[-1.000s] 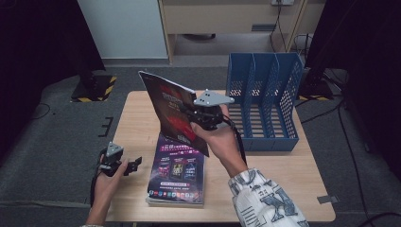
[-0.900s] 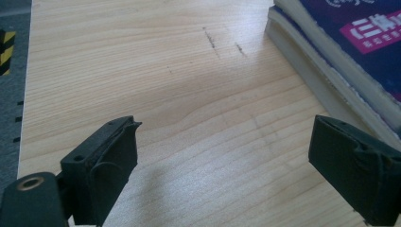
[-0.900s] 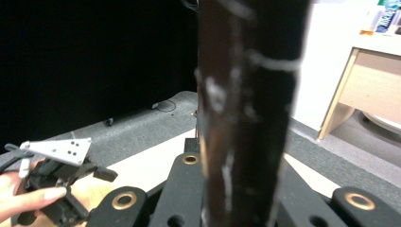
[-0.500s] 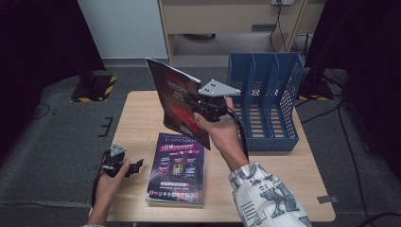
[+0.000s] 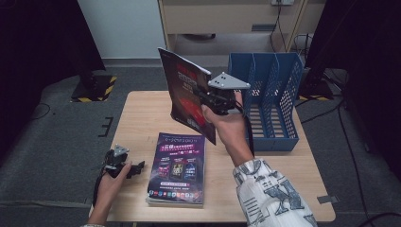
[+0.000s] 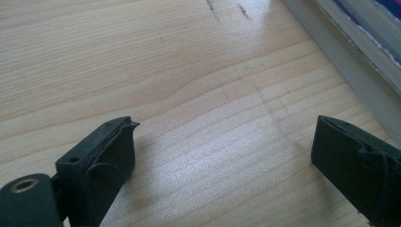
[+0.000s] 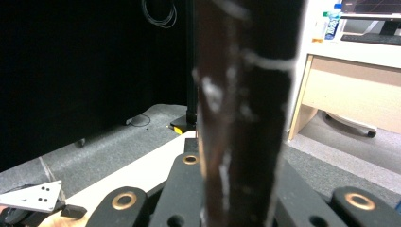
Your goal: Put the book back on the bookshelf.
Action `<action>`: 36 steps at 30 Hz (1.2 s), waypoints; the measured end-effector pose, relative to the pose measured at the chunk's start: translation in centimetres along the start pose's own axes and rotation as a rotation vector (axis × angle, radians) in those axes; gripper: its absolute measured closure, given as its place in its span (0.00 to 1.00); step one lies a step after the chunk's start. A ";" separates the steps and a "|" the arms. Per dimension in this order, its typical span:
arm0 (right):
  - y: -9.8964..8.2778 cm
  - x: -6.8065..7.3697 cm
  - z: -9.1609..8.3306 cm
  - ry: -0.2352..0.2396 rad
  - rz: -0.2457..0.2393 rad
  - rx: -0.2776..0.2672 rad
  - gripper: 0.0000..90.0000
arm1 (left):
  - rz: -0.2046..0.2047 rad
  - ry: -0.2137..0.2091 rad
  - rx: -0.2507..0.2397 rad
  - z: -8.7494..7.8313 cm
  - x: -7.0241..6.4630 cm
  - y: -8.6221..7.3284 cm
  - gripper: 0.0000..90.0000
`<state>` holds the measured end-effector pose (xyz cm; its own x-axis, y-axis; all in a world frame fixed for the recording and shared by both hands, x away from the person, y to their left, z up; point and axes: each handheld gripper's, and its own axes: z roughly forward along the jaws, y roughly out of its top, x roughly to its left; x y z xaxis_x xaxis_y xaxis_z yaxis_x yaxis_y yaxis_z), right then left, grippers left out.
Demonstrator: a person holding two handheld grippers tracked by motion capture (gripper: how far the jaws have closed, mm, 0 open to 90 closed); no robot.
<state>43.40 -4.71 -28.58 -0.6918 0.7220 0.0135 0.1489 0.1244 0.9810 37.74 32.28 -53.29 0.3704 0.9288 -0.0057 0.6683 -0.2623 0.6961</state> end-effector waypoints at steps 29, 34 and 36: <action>0.8 -3.0 -2.6 -0.093 0.028 -0.024 0.97 | 0.025 -0.008 -0.012 0.4 -0.4 -0.1 0.02; 0.7 -3.9 -3.2 -0.117 0.025 -0.017 0.97 | 0.025 -0.008 -0.012 0.4 -0.4 -0.1 0.02; 0.7 -4.3 -3.5 -0.128 0.025 -0.016 0.97 | 0.026 -0.009 -0.011 0.4 -0.4 -0.1 0.02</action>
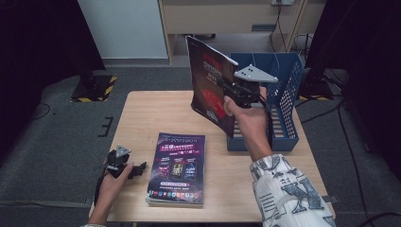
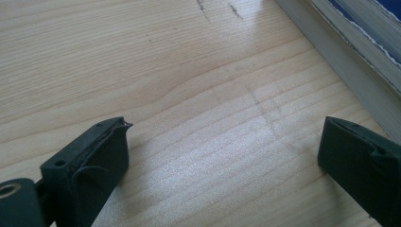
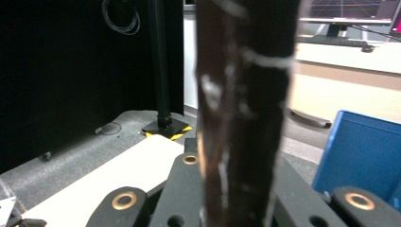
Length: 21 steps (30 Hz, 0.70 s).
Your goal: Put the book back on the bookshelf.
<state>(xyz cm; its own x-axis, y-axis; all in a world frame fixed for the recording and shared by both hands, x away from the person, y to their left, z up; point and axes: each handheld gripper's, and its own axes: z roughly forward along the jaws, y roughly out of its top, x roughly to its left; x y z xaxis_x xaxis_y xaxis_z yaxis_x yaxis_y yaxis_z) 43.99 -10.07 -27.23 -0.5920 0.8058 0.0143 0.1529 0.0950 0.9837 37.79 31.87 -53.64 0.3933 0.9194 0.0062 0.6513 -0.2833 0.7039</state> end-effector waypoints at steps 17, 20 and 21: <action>0.1 -2.4 -1.6 -0.064 0.018 -0.005 0.97 | 0.001 0.000 0.000 0.0 0.0 0.0 0.02; 0.1 -2.7 -1.8 -0.071 0.017 -0.006 0.97 | 0.001 0.001 -0.001 0.0 0.0 0.0 0.02; 0.1 -2.8 -1.9 -0.074 0.018 -0.007 0.97 | 0.001 0.001 -0.001 0.0 0.0 0.0 0.02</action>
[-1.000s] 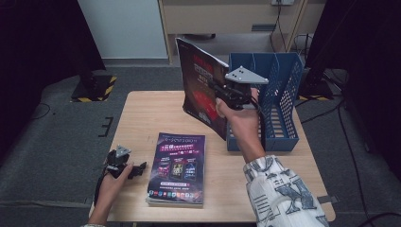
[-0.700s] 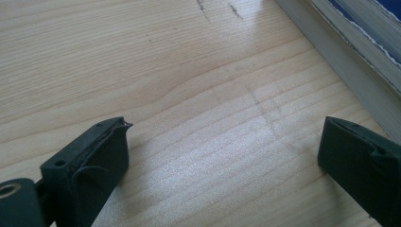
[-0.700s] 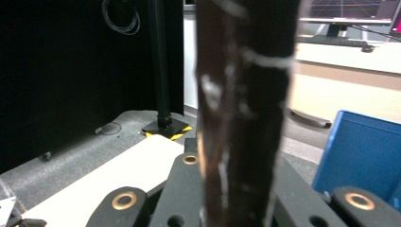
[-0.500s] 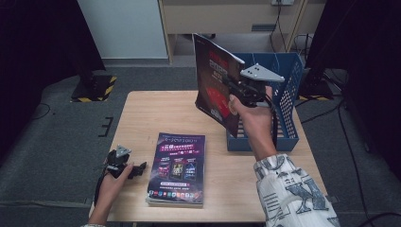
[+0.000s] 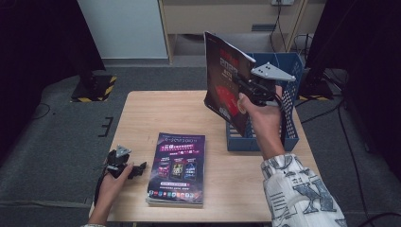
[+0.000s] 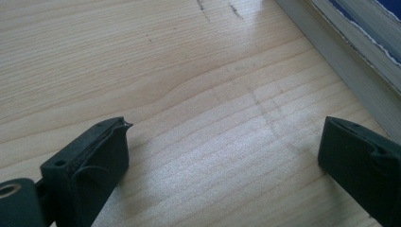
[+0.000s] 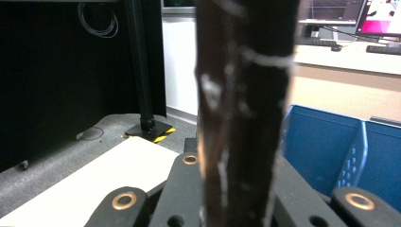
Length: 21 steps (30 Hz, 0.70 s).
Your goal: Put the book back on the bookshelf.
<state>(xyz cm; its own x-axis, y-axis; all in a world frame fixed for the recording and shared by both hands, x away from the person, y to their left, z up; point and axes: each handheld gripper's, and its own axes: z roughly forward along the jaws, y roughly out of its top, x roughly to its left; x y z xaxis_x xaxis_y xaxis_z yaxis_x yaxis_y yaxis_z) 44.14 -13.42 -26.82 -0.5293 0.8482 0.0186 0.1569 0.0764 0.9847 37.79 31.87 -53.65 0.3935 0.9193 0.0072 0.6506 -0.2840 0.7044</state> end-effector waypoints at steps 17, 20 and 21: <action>0.1 -2.0 -1.2 -0.058 0.021 -0.016 0.97 | 0.000 0.000 0.000 0.0 0.0 0.0 0.02; 0.1 -2.4 -1.6 -0.071 0.023 -0.016 0.97 | 0.000 0.000 0.000 0.0 0.0 0.0 0.02; 0.1 -2.6 -1.7 -0.075 0.024 -0.016 0.97 | -0.001 0.000 0.000 0.0 0.0 0.0 0.02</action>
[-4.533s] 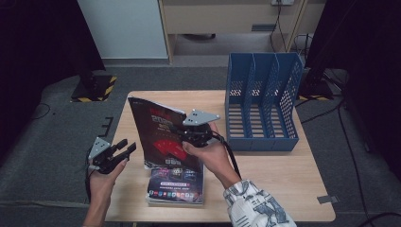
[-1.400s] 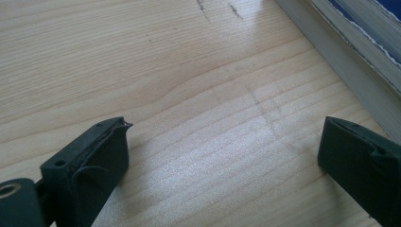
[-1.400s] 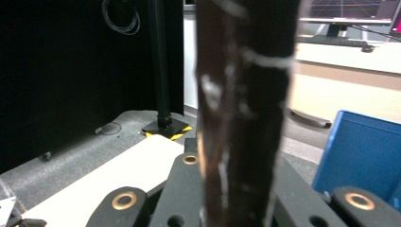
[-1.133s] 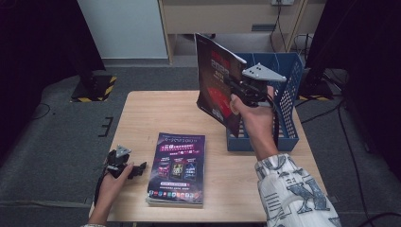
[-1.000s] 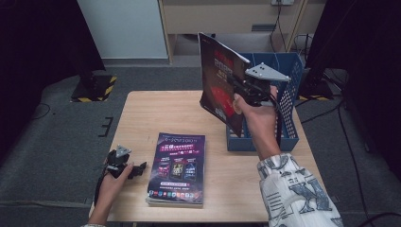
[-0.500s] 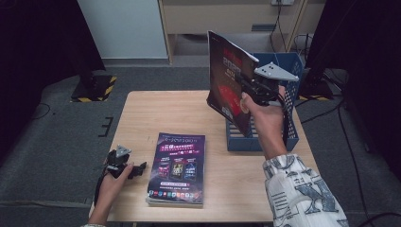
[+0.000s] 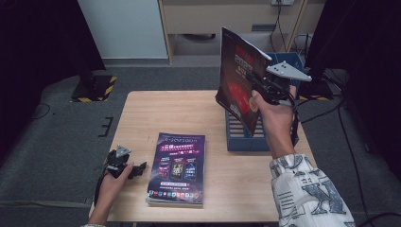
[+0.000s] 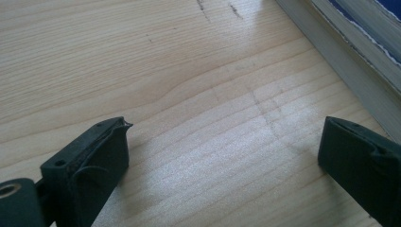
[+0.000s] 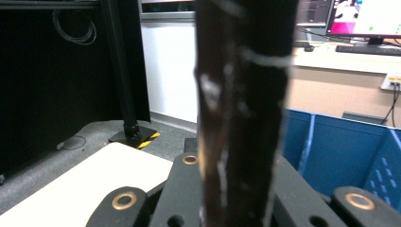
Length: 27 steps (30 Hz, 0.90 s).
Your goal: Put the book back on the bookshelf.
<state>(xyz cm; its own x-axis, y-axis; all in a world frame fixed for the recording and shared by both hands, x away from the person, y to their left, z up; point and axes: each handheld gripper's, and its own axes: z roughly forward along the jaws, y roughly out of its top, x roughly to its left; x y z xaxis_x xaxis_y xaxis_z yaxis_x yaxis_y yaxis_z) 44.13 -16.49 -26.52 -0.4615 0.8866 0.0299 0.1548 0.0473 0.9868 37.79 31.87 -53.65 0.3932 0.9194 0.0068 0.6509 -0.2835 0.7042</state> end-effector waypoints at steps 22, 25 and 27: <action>-0.6 -3.0 -1.8 -0.080 0.028 -0.010 0.97 | -0.003 0.000 0.000 0.0 0.0 0.0 0.02; -0.7 -3.3 -2.0 -0.084 0.027 -0.009 0.97 | -0.003 0.000 0.000 0.0 0.0 0.0 0.02; -0.7 -3.4 -2.2 -0.086 0.029 -0.009 0.97 | -0.004 0.000 0.000 0.0 0.0 0.0 0.02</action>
<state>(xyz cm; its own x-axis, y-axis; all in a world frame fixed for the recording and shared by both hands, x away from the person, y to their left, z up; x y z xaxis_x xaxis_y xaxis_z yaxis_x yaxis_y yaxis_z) 43.70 -20.58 -26.97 -0.3798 0.9240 0.0450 0.1585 0.0171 0.9872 37.77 31.84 -53.66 0.3912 0.9203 0.0039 0.6521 -0.2802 0.7045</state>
